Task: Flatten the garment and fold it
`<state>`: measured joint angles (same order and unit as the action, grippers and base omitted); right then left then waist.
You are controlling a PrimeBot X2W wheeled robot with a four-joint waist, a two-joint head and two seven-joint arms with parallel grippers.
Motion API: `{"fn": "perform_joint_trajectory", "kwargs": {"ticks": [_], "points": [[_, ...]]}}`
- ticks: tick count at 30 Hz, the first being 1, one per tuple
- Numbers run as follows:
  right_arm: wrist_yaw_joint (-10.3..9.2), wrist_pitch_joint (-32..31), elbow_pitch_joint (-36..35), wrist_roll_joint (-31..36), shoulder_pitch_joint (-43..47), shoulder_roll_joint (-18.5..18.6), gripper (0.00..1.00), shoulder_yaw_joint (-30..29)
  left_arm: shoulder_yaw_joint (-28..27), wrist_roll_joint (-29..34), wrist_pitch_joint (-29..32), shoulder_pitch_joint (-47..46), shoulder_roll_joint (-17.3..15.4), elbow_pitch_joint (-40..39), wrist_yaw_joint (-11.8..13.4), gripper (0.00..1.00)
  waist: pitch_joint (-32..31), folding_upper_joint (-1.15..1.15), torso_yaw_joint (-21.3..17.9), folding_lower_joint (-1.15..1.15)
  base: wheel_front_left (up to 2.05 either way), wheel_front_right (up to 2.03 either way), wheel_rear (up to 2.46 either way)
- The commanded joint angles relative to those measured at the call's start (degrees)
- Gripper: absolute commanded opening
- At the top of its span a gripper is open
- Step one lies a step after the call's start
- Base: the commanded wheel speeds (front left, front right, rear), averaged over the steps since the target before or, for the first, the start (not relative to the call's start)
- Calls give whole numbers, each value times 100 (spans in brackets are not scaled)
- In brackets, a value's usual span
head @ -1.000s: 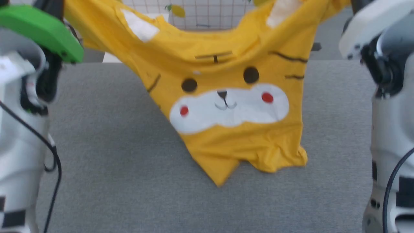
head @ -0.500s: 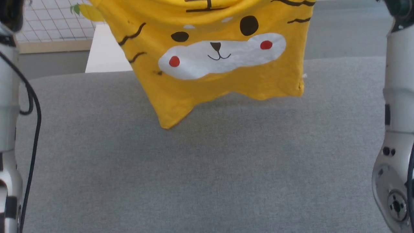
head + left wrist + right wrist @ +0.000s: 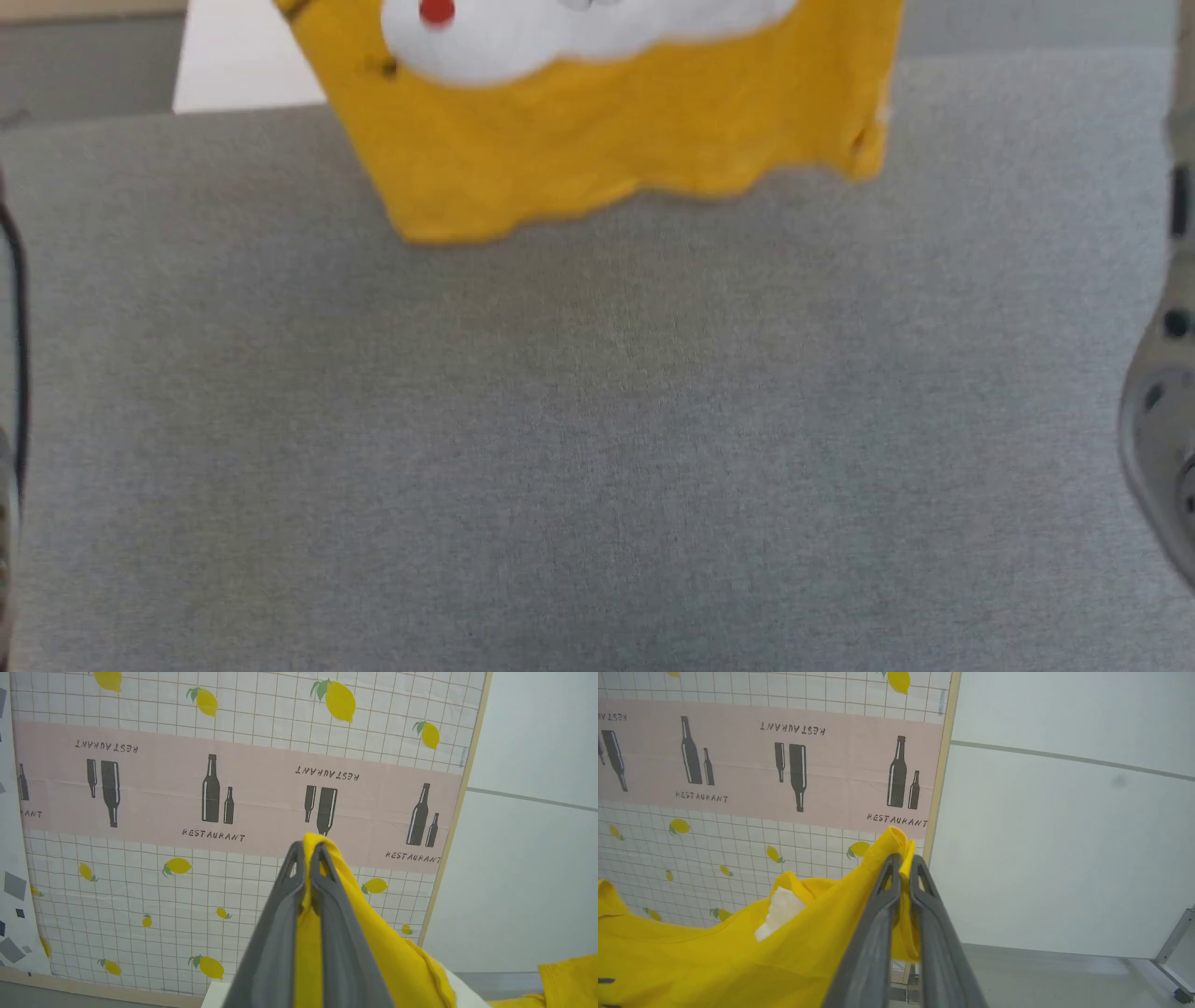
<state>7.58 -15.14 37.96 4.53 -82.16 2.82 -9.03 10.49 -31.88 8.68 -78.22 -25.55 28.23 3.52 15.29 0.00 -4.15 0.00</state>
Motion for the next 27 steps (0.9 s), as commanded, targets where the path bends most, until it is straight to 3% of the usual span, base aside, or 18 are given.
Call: {"fn": "perform_joint_trajectory", "kwargs": {"ticks": [1,6,11,19,27], "points": [[-9,170,-40,187,-275,7,0,-50,-82,-107,-148,-270,-13,-55,-40,0,693,0,-39,0,0,0,0],[-9,634,-132,671,-819,7,0,-159,-234,-150,-694,-844,47,-5,-133,0,1302,0,26,0,0,0,0],[-9,975,-155,1112,-1164,6,0,-116,-325,-273,-1180,-1298,140,175,-397,0,1860,0,127,0,0,0,0],[-9,1432,69,1744,-1274,6,0,-19,-246,-284,-1771,-1536,211,670,-753,0,2171,0,243,0,0,0,0],[-9,1610,227,1797,-1159,6,0,319,-141,-420,-2018,-1491,220,1124,-982,0,2255,0,319,0,0,0,0]]}}
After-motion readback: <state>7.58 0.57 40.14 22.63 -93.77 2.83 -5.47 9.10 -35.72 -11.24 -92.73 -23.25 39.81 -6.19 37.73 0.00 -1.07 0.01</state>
